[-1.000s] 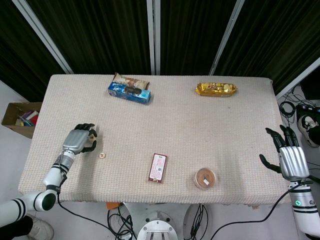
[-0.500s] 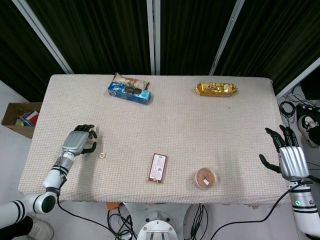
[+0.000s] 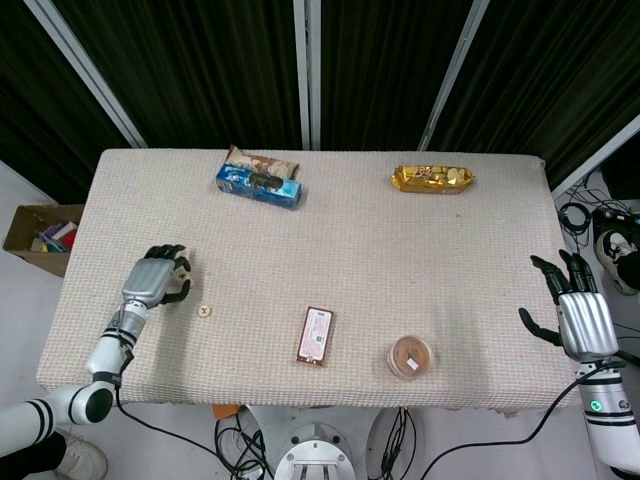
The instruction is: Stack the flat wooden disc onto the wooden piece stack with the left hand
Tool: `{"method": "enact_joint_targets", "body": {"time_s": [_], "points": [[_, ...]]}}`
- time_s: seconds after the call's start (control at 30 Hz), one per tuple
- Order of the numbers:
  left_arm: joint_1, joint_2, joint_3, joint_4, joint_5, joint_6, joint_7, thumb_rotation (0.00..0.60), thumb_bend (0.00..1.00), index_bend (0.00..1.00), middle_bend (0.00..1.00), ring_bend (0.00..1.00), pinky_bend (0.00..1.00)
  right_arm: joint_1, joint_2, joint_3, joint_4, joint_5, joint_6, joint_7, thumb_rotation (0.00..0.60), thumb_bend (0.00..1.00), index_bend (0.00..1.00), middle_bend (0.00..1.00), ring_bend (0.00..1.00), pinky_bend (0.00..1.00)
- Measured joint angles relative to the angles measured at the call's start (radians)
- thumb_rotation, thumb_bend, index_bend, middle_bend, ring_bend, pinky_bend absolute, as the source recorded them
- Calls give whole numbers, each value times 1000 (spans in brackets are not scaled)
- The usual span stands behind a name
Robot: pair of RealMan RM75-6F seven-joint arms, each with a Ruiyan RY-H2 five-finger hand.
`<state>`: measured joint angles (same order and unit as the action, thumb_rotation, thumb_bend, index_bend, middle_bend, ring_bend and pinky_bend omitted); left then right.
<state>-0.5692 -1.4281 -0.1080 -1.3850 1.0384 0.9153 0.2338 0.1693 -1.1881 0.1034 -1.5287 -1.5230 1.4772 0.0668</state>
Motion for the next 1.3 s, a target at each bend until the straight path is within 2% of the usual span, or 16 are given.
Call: {"method": "enact_joint_targets", "body": {"time_s": [0.33,1.03,1.23,1.3], "points": [[8,7,1,-13,-30,18,35,415,493,363,101,70,100,2,-2,0,3,-1,-4,2,600,226,146,241,6,0],[6,17,8,-36,-19,2,17,421,492,364,101,70,100,2,-4,0,7,2,-5,6,600,226,146,241,6,0],[11,19,7,-47,1,29,15,421,489,342,101,70,100,2,-4,0,7,2,-5,6,600,226,146,241,6,0],[15,23,7,-59,22,50,14,422,458,326,101,70,100,2,-3,1,6,2,-3,6,600,226,146,241,6,0]]}}
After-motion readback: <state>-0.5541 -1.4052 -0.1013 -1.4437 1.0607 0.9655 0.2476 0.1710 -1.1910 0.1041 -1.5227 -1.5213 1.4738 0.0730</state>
